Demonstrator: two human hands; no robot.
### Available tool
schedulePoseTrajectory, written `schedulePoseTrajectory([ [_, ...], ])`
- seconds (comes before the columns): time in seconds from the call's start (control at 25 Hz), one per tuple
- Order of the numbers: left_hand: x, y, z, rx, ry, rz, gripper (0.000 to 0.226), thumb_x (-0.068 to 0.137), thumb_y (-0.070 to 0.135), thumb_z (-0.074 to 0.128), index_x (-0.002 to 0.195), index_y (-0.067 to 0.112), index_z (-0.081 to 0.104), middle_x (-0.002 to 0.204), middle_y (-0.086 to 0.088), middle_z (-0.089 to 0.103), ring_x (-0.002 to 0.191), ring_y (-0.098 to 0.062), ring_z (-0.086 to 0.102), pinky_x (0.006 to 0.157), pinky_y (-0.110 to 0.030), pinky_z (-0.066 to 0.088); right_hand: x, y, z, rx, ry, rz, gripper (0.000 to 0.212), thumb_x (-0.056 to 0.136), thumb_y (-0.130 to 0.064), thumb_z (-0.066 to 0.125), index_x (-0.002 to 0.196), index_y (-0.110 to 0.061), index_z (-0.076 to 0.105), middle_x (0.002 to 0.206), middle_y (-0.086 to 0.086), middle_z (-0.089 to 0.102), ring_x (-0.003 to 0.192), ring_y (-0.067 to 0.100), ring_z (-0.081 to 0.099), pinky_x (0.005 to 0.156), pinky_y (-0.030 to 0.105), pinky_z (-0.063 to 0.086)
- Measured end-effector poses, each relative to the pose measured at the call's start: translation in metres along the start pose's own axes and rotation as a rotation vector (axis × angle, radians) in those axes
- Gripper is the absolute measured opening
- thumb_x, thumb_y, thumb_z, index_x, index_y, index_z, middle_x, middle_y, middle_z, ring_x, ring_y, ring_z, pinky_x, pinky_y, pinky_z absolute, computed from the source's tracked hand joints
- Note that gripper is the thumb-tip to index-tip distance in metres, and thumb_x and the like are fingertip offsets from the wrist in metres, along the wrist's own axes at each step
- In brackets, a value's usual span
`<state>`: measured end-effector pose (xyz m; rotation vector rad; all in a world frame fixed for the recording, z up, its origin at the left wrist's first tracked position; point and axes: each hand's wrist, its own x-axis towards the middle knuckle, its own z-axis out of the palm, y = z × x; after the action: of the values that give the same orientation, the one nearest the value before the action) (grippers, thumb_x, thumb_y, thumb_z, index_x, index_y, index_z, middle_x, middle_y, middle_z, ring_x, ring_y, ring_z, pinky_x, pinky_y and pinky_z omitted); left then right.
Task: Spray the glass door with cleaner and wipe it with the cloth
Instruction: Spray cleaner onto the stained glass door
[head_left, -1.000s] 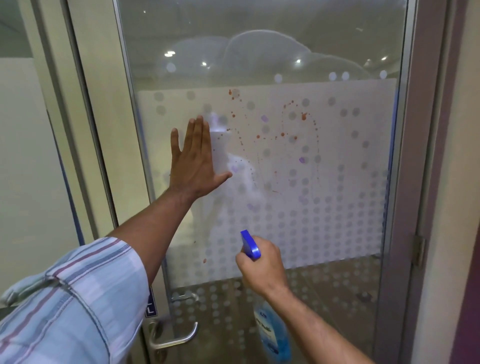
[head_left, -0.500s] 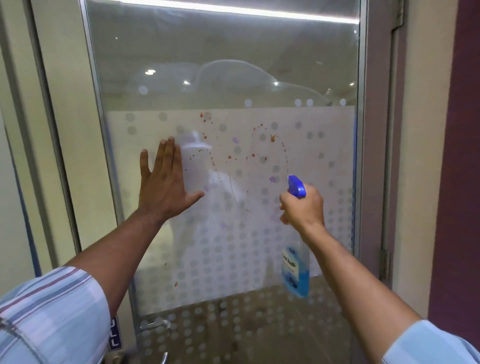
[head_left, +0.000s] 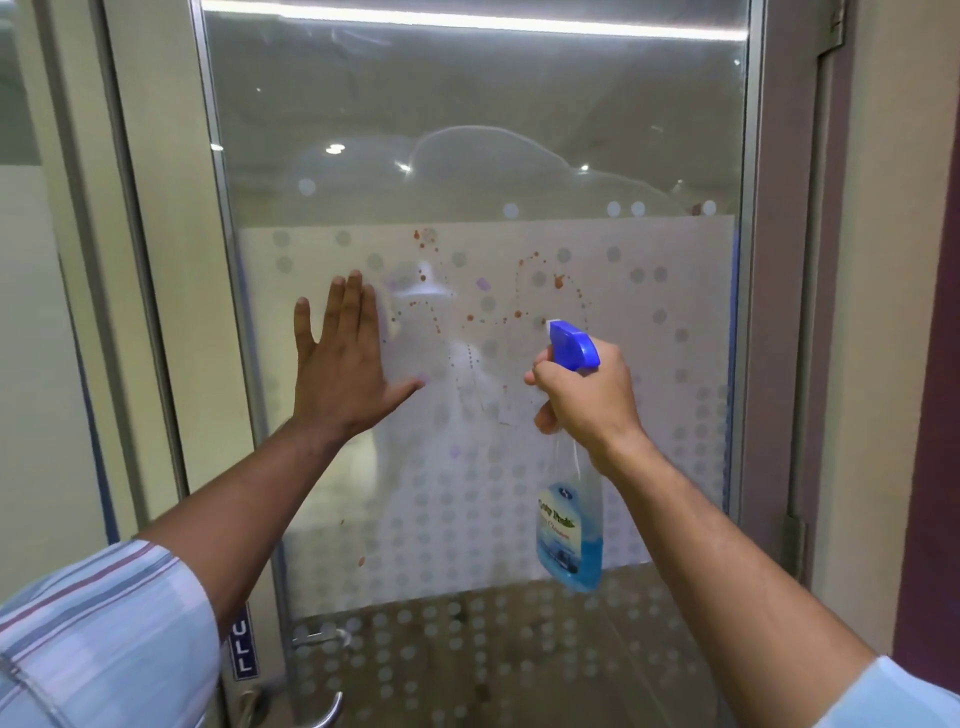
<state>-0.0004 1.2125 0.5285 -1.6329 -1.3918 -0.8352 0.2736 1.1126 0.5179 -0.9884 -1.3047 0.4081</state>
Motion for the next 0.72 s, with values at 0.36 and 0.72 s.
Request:
schedulePoseTrajectory([
  [0.36,-0.13,0.061,-0.043,-0.318,-0.095,-0.136,0.101,0.093,0.072,0.049,0.171,0.016,0.018,0.182,-0.001,0.015,0.168,-0.017,0.012,0.133,-0.056,0.001,-0.053,0.026,0.024,0.222,-0.25,0.035,0.007,0.088,-0.002,0.064,0.082,-0.004,0.068,0.09,0.029,0.07,0.058,0.029,0.061,0.049,0.027,0.053],
  [0.72,-0.279,0.091,-0.081,-0.596,-0.339,-0.34,0.076,0.088,0.067,0.057,0.157,0.037,0.049,0.162,0.025,0.047,0.148,0.017,0.035,0.132,-0.039,0.009,-0.126,0.049,0.073,0.393,-0.493,0.109,0.02,0.075,-0.012,0.059,0.089,-0.003,0.068,0.089,0.018,0.077,0.06,0.027,0.072,0.055,0.045,0.06],
])
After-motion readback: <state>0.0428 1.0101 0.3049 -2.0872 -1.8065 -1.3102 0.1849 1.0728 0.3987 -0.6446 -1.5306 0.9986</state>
